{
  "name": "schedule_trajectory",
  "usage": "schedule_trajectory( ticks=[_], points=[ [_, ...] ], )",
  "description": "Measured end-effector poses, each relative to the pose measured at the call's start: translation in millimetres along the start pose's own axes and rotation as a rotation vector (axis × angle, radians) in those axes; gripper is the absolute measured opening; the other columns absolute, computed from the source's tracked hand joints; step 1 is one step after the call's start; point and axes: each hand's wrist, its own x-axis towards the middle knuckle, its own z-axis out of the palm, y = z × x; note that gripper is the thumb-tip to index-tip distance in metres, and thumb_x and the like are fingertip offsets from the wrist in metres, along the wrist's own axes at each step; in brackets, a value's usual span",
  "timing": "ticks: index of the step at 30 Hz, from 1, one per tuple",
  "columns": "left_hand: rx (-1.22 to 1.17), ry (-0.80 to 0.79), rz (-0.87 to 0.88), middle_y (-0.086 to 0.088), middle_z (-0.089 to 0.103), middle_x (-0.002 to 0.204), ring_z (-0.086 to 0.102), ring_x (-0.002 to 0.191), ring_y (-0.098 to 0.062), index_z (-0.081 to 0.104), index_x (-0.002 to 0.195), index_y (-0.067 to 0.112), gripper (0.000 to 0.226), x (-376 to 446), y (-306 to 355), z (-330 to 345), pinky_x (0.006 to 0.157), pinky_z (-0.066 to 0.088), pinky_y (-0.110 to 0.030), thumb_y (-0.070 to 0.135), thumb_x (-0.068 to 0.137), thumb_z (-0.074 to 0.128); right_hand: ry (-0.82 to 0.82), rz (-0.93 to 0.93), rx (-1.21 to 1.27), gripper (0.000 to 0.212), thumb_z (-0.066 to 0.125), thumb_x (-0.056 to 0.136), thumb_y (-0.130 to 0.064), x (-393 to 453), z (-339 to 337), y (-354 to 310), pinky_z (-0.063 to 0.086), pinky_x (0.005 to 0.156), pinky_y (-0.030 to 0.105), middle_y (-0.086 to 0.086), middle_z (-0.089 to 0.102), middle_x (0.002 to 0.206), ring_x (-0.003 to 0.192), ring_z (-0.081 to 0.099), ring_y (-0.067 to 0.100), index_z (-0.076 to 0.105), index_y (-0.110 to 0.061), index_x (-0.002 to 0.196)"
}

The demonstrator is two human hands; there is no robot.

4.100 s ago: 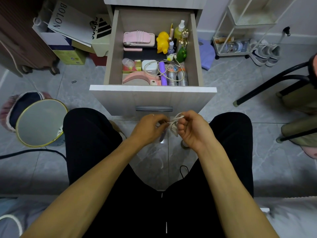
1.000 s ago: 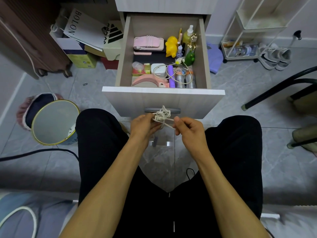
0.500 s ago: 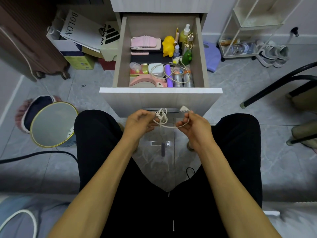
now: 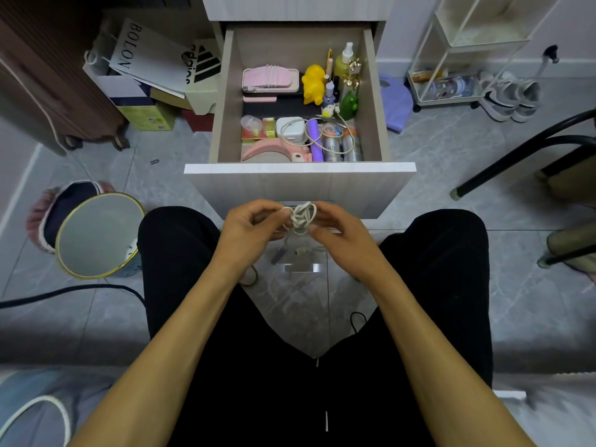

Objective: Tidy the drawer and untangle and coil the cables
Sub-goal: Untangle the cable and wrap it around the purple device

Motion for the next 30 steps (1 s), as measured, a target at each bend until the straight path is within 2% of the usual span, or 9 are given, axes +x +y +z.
schedule_trajectory(
  ticks=[3,8,11,13,15,19,22,26,30],
  points=[
    [-0.001,-0.014,0.032,0.002,0.074,0.076,0.071,0.076,-0.013,0.073,0.087,0.013,0.007,-0.6,3.7,1.0,0.071,0.056,-0.024,0.01,0.09,0.067,-0.067,0.044,0.042,0.055,0.07,0.087,-0.032,2.8,4.2,-2.1,0.049,0.097,0.027,-0.01,0.062,0.125,0.114,0.059,0.003,0.047,-0.03,0.137],
    [0.094,0.018,0.129,0.01,0.069,0.066,0.062,0.064,-0.006,0.072,0.078,0.023,0.015,2.1,7.0,-2.4,0.066,0.051,-0.019,0.013,0.089,0.069,0.01,0.013,0.166,0.034,0.068,0.09,-0.015,6.1,8.8,-5.2,0.055,0.092,0.035,-0.007,0.068,0.101,0.094,0.067,0.01,0.059,-0.022,0.122],
    [0.17,0.039,0.146,0.015,0.065,0.063,0.057,0.063,-0.002,0.072,0.075,0.028,0.018,5.3,6.7,-8.3,0.065,0.048,-0.016,0.016,0.088,0.071,0.015,0.007,0.24,0.03,0.062,0.093,-0.008,7.0,7.4,-5.0,0.058,0.08,0.042,-0.004,0.07,0.094,0.081,0.068,0.015,0.058,-0.018,0.121],
    [0.222,0.024,0.179,0.017,0.069,0.07,0.06,0.069,-0.002,0.072,0.076,0.033,0.022,6.1,7.1,-10.8,0.071,0.048,-0.014,0.015,0.087,0.071,0.042,0.0,0.241,0.029,0.056,0.095,-0.005,8.4,2.7,-6.7,0.058,0.074,0.036,-0.004,0.069,0.094,0.079,0.067,0.011,0.057,-0.017,0.122],
    [0.305,-0.007,0.254,0.012,0.068,0.075,0.058,0.071,-0.003,0.071,0.079,0.037,0.023,8.2,5.9,-12.9,0.071,0.045,-0.014,0.015,0.087,0.072,0.049,0.015,0.236,0.029,0.053,0.097,-0.004,9.6,-2.6,-8.8,0.058,0.073,0.029,-0.003,0.067,0.095,0.081,0.066,0.007,0.056,-0.015,0.124],
    [0.473,-0.08,0.337,0.007,0.059,0.075,0.05,0.068,-0.008,0.075,0.095,0.028,0.013,9.5,3.8,-11.1,0.065,0.037,-0.012,0.018,0.09,0.069,0.024,0.055,0.264,0.026,0.051,0.098,-0.006,7.3,-7.2,-11.6,0.059,0.078,0.031,-0.003,0.066,0.094,0.082,0.065,0.005,0.059,-0.013,0.122],
    [0.525,-0.076,0.409,0.015,0.056,0.071,0.051,0.066,-0.004,0.078,0.098,0.019,0.012,6.6,7.9,-7.3,0.062,0.035,-0.009,0.017,0.09,0.069,0.044,0.115,0.348,0.021,0.05,0.099,-0.01,4.7,-7.4,-13.9,0.059,0.078,0.036,-0.003,0.067,0.088,0.078,0.065,0.006,0.063,-0.01,0.116],
    [0.594,-0.049,0.501,0.018,0.057,0.075,0.054,0.07,0.002,0.076,0.098,0.021,0.012,0.3,10.7,0.1,0.064,0.036,-0.007,0.023,0.087,0.072,0.087,0.214,0.398,0.014,0.057,0.097,-0.016,4.3,-6.4,-18.4,0.058,0.077,0.045,0.004,0.07,0.08,0.068,0.065,0.02,0.068,-0.01,0.103],
    [0.609,-0.008,0.567,0.006,0.065,0.082,0.052,0.069,0.006,0.075,0.101,0.017,0.017,-2.9,8.8,7.1,0.063,0.033,-0.005,0.022,0.085,0.074,0.12,0.274,0.497,0.013,0.062,0.094,-0.019,5.2,-4.0,-27.8,0.057,0.068,0.038,0.009,0.071,0.08,0.061,0.062,0.023,0.066,-0.008,0.099]
  ],
)
